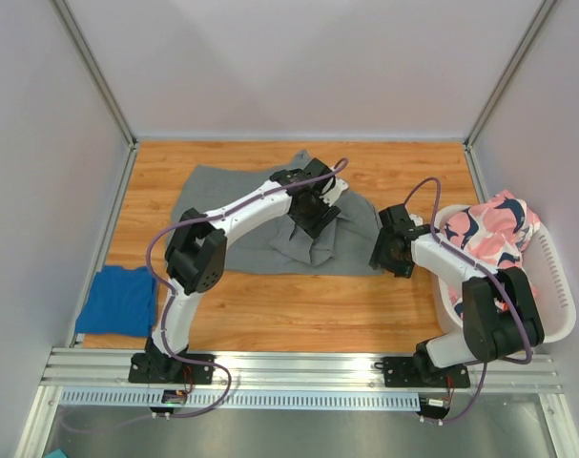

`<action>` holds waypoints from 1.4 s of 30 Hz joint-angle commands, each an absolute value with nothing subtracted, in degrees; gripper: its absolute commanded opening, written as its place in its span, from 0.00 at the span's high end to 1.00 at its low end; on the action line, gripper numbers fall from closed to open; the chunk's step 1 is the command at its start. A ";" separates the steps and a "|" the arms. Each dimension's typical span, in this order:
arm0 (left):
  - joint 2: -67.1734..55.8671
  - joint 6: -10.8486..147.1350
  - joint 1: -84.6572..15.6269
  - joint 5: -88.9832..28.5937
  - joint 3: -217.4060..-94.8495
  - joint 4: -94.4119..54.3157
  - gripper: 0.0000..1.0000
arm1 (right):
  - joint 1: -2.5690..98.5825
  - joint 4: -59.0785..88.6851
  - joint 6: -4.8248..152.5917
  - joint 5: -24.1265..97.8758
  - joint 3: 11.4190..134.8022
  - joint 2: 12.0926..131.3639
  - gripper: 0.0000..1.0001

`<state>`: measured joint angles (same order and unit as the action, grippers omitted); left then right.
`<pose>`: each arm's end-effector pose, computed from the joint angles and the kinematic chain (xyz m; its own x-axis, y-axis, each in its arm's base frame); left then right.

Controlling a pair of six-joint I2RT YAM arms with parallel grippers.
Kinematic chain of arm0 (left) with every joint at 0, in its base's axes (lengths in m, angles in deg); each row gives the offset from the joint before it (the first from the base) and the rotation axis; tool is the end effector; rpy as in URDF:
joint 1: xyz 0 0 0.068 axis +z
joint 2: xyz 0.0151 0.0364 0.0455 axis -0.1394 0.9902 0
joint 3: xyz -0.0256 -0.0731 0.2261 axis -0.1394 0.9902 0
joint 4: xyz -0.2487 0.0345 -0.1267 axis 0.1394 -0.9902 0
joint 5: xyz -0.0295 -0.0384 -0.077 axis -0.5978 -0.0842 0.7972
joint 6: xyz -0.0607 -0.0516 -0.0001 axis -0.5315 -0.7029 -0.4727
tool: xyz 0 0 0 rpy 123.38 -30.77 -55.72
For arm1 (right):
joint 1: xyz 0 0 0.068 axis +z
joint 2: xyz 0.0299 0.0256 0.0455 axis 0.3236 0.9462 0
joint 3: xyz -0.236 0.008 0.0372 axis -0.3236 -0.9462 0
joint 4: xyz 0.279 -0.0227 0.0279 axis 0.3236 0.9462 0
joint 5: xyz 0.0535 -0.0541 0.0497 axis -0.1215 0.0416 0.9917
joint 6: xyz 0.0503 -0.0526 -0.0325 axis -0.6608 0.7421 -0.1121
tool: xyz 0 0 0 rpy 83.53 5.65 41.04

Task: Fold and stack the mixed laundry pile
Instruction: Fold the shirt.

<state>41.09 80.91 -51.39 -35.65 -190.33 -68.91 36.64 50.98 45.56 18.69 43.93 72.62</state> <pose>0.3465 -0.3319 0.1662 -0.6304 0.6239 -0.4619 0.7155 0.6977 -0.0340 0.2728 0.0743 0.0997 -0.8840 0.3110 -0.3491 0.3202 0.9468 0.0326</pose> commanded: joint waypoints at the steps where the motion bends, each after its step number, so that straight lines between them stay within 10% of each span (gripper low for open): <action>1: 43.38 79.64 -53.37 -38.37 -193.03 -67.51 0.33 | 35.93 45.85 45.72 18.95 42.83 73.70 0.39; 10: 46.20 82.10 -53.72 -42.58 -194.00 -67.33 0.36 | 35.93 42.95 45.72 19.22 42.56 76.60 0.39; 19: 39.54 85.52 -53.02 -48.56 -189.52 -65.13 1.00 | 35.32 40.84 45.89 18.77 40.55 78.36 0.67; 24: 29.01 84.91 -46.98 -48.30 -184.87 -62.15 1.00 | 35.32 40.66 46.42 19.21 39.40 77.66 0.99; 42: 13.69 83.16 -31.49 -33.65 -158.94 -51.16 0.73 | 35.23 41.10 45.72 20.71 39.49 77.31 1.00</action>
<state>14.90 85.20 -33.99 -38.93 -162.22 -52.63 35.48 39.66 46.00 20.72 40.17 75.64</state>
